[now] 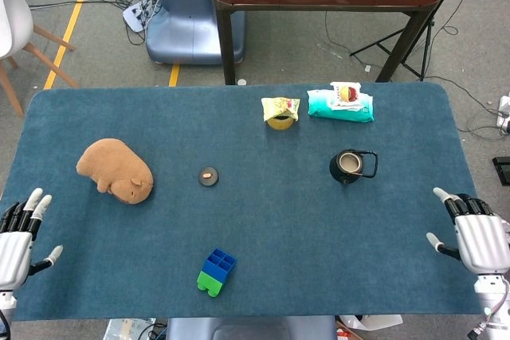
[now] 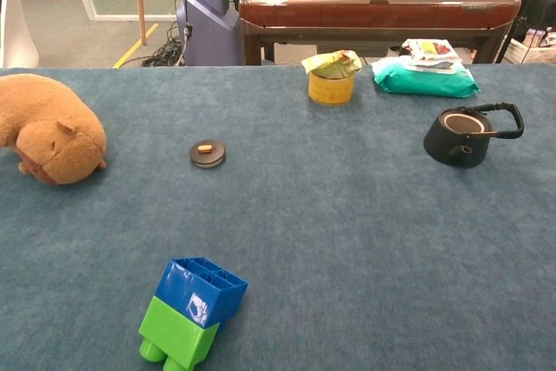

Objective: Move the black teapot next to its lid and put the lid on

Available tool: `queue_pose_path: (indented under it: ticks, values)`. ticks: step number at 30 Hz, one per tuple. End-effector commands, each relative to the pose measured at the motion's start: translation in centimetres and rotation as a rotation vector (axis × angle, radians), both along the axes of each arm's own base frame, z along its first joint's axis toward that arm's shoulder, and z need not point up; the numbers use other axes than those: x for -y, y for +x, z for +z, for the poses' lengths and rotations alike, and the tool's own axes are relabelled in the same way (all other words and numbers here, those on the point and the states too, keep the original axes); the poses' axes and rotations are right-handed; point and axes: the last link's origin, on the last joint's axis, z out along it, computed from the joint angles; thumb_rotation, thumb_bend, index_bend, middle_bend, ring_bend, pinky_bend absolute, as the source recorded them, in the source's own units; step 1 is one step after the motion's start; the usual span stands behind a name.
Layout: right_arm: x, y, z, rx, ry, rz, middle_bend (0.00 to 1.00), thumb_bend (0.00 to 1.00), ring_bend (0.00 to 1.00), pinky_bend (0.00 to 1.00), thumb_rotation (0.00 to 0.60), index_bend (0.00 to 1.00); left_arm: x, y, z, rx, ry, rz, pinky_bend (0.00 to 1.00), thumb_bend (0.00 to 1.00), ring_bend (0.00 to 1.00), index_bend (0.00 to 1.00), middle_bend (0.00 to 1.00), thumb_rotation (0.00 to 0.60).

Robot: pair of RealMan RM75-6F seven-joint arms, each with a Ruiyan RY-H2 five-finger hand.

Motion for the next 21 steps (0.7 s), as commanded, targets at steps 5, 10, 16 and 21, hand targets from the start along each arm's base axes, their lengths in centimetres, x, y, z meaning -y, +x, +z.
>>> queue_pose_path:
  ticks: [5, 10, 16, 21]
  values:
    - [3.8, 1.1, -1.5, -0.025, 0.046, 0.040, 0.32, 0.14, 0.22, 0.25, 0.600, 0.20, 0.5, 0.0, -0.1, -0.003, 0.001, 0.001, 0.03, 0.21, 0.05, 0.00, 0.01, 0.600]
    - [6.5, 1.6, -2.7, -0.056, 0.068, 0.067, 0.32, 0.10, 0.22, 0.25, 0.600, 0.21, 0.9, -0.1, 0.0, -0.001, 0.006, 0.014, 0.03, 0.21, 0.05, 0.00, 0.01, 0.600]
    - [9.4, 1.8, -3.8, -0.101, 0.073, 0.070, 0.32, 0.07, 0.21, 0.25, 0.600, 0.21, 1.3, -0.3, 0.2, 0.003, 0.014, 0.022, 0.03, 0.21, 0.05, 0.00, 0.01, 0.600]
    - [11.8, 1.6, -5.1, -0.157, 0.073, 0.060, 0.32, 0.04, 0.16, 0.24, 0.600, 0.21, 1.8, -0.7, 0.3, 0.008, 0.021, 0.044, 0.03, 0.21, 0.05, 0.00, 0.01, 0.600]
